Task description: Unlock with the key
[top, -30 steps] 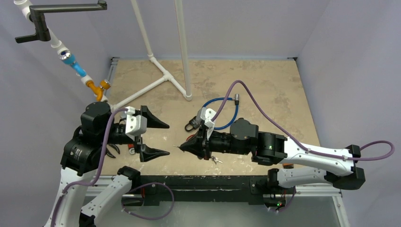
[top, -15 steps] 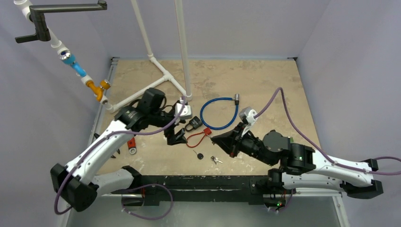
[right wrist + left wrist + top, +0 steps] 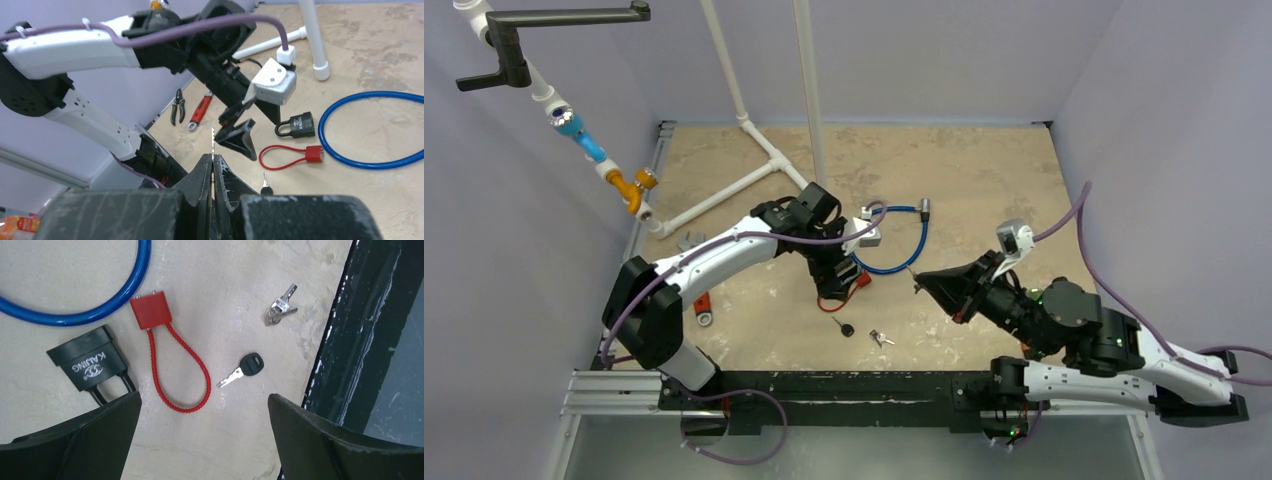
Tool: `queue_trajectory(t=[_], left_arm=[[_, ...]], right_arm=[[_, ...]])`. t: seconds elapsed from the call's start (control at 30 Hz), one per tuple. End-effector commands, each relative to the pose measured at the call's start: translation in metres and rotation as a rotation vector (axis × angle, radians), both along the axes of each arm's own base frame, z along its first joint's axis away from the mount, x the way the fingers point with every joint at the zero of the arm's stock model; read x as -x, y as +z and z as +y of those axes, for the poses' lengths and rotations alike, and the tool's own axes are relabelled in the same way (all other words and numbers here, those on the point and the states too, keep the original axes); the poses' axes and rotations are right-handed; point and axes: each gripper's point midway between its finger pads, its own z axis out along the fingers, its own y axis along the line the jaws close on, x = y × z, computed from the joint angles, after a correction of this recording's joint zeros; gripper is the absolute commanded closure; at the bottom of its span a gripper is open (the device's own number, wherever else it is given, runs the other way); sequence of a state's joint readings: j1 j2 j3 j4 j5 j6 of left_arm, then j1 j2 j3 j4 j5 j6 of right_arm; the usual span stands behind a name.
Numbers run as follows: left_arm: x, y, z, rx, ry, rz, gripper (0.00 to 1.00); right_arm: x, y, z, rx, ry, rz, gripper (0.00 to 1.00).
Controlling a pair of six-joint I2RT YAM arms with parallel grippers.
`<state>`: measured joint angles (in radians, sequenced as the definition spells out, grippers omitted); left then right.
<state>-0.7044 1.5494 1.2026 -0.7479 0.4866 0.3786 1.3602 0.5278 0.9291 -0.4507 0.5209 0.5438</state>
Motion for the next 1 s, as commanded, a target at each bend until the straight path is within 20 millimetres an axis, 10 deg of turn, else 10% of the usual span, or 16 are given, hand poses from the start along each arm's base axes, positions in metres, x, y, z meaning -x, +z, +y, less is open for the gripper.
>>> queue_trajectory(t=[0.0, 0.47, 0.97], left_arm=[[-0.007, -0.015, -0.025, 0.006, 0.021, -0.014, 0.0], [-0.06, -0.067, -0.043, -0.105, 0.15, -0.175, 0.07], [-0.052, -0.098, -0.048, -0.136, 0.132, -0.205, 0.23]], right_arm=[[-0.009, 0.035, -0.028, -0.055, -0.092, -0.013, 1.0], [-0.014, 0.065, -0.04, -0.095, -0.135, -0.034, 1.0], [-0.015, 0.07, -0.031, -0.074, -0.124, -0.051, 1.0]])
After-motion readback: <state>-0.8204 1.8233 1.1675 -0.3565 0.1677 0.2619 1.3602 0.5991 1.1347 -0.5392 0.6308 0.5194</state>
